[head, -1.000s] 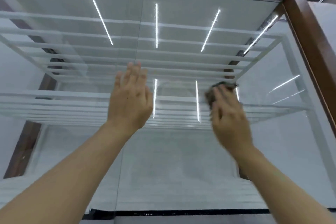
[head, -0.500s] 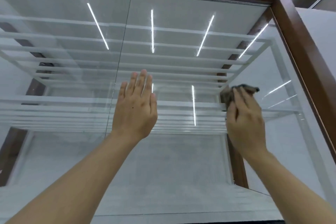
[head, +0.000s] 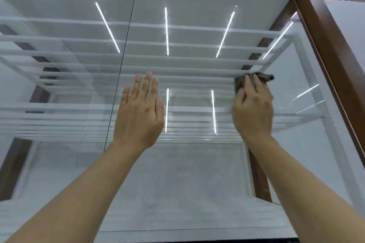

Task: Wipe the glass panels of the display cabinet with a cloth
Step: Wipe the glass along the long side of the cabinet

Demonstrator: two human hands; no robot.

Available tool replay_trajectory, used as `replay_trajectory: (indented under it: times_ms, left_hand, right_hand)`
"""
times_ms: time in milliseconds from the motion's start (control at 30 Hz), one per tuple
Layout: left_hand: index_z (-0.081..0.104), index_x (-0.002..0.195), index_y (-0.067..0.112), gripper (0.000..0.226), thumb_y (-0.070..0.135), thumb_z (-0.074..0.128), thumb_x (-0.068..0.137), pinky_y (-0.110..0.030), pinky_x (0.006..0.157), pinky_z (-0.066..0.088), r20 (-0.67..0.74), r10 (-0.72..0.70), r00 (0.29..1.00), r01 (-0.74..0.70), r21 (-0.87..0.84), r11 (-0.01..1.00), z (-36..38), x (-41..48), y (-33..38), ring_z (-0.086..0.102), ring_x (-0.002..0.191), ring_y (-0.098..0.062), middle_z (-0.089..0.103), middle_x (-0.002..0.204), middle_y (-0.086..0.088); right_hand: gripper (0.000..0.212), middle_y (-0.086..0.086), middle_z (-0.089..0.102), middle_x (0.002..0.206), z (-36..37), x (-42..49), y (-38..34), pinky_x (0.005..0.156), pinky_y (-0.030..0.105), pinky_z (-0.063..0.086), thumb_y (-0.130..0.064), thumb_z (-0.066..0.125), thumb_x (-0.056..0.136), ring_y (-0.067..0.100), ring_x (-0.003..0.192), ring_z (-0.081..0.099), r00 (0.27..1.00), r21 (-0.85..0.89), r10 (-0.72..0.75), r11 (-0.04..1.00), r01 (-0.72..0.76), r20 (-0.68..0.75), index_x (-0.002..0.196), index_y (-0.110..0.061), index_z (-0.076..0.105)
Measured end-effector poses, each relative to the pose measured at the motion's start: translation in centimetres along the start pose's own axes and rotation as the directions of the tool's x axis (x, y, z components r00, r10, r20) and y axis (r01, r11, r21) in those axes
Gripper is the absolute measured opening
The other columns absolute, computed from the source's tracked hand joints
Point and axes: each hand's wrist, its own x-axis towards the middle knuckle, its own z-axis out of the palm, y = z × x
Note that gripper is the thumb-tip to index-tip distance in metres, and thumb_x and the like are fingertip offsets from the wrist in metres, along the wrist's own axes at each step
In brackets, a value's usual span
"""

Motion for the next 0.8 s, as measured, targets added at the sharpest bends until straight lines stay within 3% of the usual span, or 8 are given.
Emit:
replay_trajectory:
  times_ms: [67,133,233,300,367,467,667,800]
  left_hand:
    - [0.007,0.161,0.019,0.070,0.043,0.002,0.096,-0.034,0.126,-0.009,-0.002,-0.002,1.000,0.002,0.004,1.000,0.0,0.0,-0.1,-0.009,0.155,-0.011,-0.002,0.169,0.004]
    - [0.009,0.161,0.018,0.067,0.041,0.007,0.098,-0.033,0.126,-0.007,-0.007,0.004,1.000,-0.004,0.008,1.000,-0.1,0.1,-0.3,-0.006,0.156,-0.012,0.000,0.170,0.003]
    - [0.012,0.161,0.017,0.067,0.039,0.010,0.098,-0.035,0.126,-0.004,-0.002,-0.006,1.000,0.006,0.012,1.000,-0.3,0.2,-0.2,-0.003,0.156,-0.014,0.003,0.170,0.001]
    - [0.011,0.161,0.015,0.068,0.036,0.010,0.096,-0.038,0.127,-0.003,0.002,-0.062,0.998,0.062,0.019,0.998,-0.4,0.2,0.8,-0.002,0.157,-0.016,0.004,0.170,0.000]
    - [0.010,0.161,0.012,0.069,0.033,0.012,0.095,-0.040,0.127,-0.001,-0.001,-0.087,0.996,0.087,0.003,0.996,-0.2,0.2,2.7,-0.001,0.157,-0.019,0.004,0.170,-0.002]
    - [0.008,0.161,0.014,0.067,0.031,0.013,0.096,-0.038,0.126,-0.004,0.030,-0.001,1.000,0.003,-0.067,0.998,1.0,0.1,6.6,-0.001,0.157,-0.018,0.003,0.170,0.001]
    - [0.007,0.161,0.017,0.064,0.034,0.010,0.100,-0.041,0.126,-0.008,-0.004,-0.014,1.000,0.014,-0.058,0.998,2.9,-0.1,8.5,-0.007,0.156,-0.019,0.001,0.169,0.006]
    - [0.002,0.161,0.018,0.063,0.035,0.006,0.101,-0.042,0.126,-0.008,0.009,-0.013,1.000,0.013,-0.011,1.000,3.1,-0.4,8.3,-0.012,0.156,-0.018,-0.006,0.169,0.009]
  right_hand:
    - [0.055,0.016,0.044,0.154,1.7,0.6,-3.8,0.121,0.044,0.028,-0.026,0.032,0.099,0.034,0.144,0.035,0.997,0.034,-0.073,0.997,0.073,0.024,0.145,-0.004,0.050]
    - [0.050,0.014,0.047,0.152,2.3,-2.4,-5.8,0.119,0.041,0.029,-0.024,0.038,0.099,0.031,0.144,0.037,0.945,0.063,-0.308,0.951,0.302,0.110,0.144,-0.005,0.051]
    - [0.046,0.009,0.049,0.151,-0.5,-7.8,-2.4,0.118,0.036,0.032,-0.022,0.043,0.101,0.024,0.144,0.038,0.853,0.071,-0.479,0.877,0.475,0.206,0.144,-0.008,0.053]
    - [0.048,0.007,0.049,0.151,-2.9,-7.6,2.0,0.118,0.036,0.033,-0.025,0.040,0.100,0.024,0.142,0.041,0.902,0.054,-0.396,0.918,0.393,0.172,0.144,-0.009,0.053]
    - [0.050,0.009,0.045,0.154,-4.1,-4.0,5.1,0.120,0.043,0.032,-0.027,0.037,0.101,0.026,0.145,0.036,0.980,0.006,-0.179,0.984,0.179,0.085,0.146,-0.008,0.049]
    - [0.048,0.015,0.042,0.155,-2.3,1.7,3.7,0.121,0.048,0.027,-0.023,0.037,0.103,0.031,0.146,0.033,1.000,-0.026,0.026,0.999,-0.026,-0.004,0.147,-0.005,0.047]
    - [0.046,0.009,0.047,0.152,-1.3,-4.9,0.7,0.120,0.035,0.027,-0.020,0.043,0.101,0.025,0.145,0.036,0.930,0.056,-0.340,0.940,0.335,0.137,0.145,-0.007,0.051]
    - [0.047,0.009,0.042,0.156,-3.3,-1.9,5.1,0.123,0.042,0.026,-0.021,0.040,0.104,0.024,0.148,0.030,0.981,0.012,-0.173,0.985,0.173,0.087,0.148,-0.008,0.046]
